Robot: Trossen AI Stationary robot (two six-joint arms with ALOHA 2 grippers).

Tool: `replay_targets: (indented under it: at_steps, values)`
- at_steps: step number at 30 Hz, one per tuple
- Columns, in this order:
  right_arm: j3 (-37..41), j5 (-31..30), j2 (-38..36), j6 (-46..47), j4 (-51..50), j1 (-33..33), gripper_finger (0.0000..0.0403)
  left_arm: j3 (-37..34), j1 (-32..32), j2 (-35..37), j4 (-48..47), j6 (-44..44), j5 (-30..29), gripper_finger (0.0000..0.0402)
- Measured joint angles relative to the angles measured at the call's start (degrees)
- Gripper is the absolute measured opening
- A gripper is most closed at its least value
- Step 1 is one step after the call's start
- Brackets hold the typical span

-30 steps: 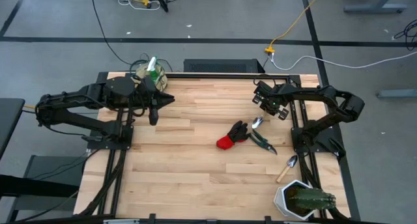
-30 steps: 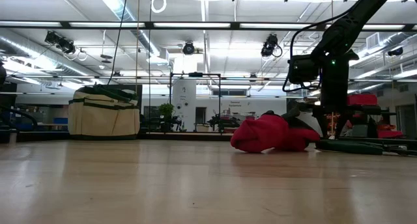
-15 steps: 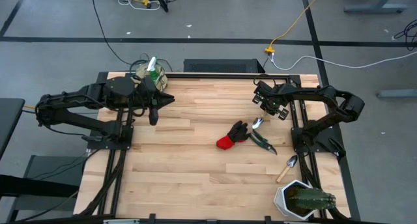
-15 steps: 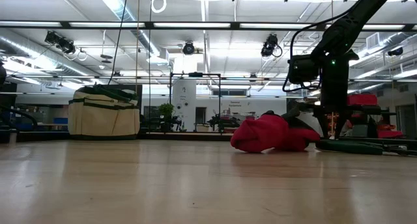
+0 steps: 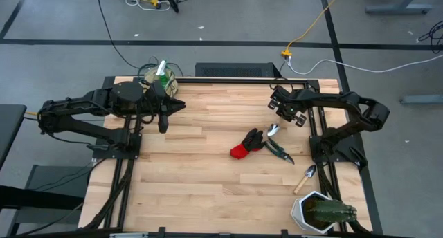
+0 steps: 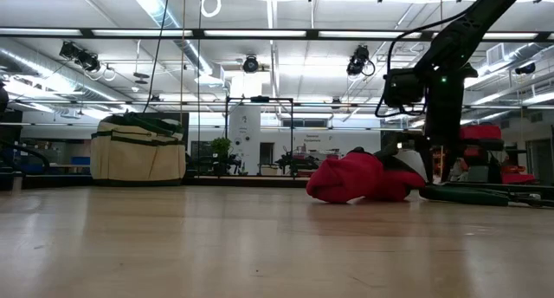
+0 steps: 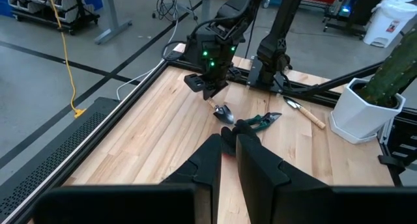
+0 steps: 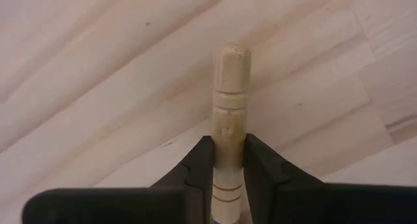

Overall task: Pick & Place Garden tools in Gardening bag
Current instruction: Put the top trowel into the gardening bag

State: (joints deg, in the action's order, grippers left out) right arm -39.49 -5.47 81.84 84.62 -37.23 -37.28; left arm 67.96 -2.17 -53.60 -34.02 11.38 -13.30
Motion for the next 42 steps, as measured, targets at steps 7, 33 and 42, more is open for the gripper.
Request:
replay_targets:
  at_steps: [7,33,42]
  values:
    - [0.0,-1.2,-3.3,0.0,1.8,0.0,0.0059,0.0,0.0,0.0,0.0,0.0,0.0,0.0053]
    - [0.0,-3.1,-11.3,-6.3,16.7,0.0,0.0057,0.0,0.0,0.0,0.5,0.0,0.0,0.0053]
    - [0.0,-4.1,-14.2,-8.1,23.6,0.0,0.0056,0.0,0.0,0.0,0.5,0.0,0.0,0.0053]
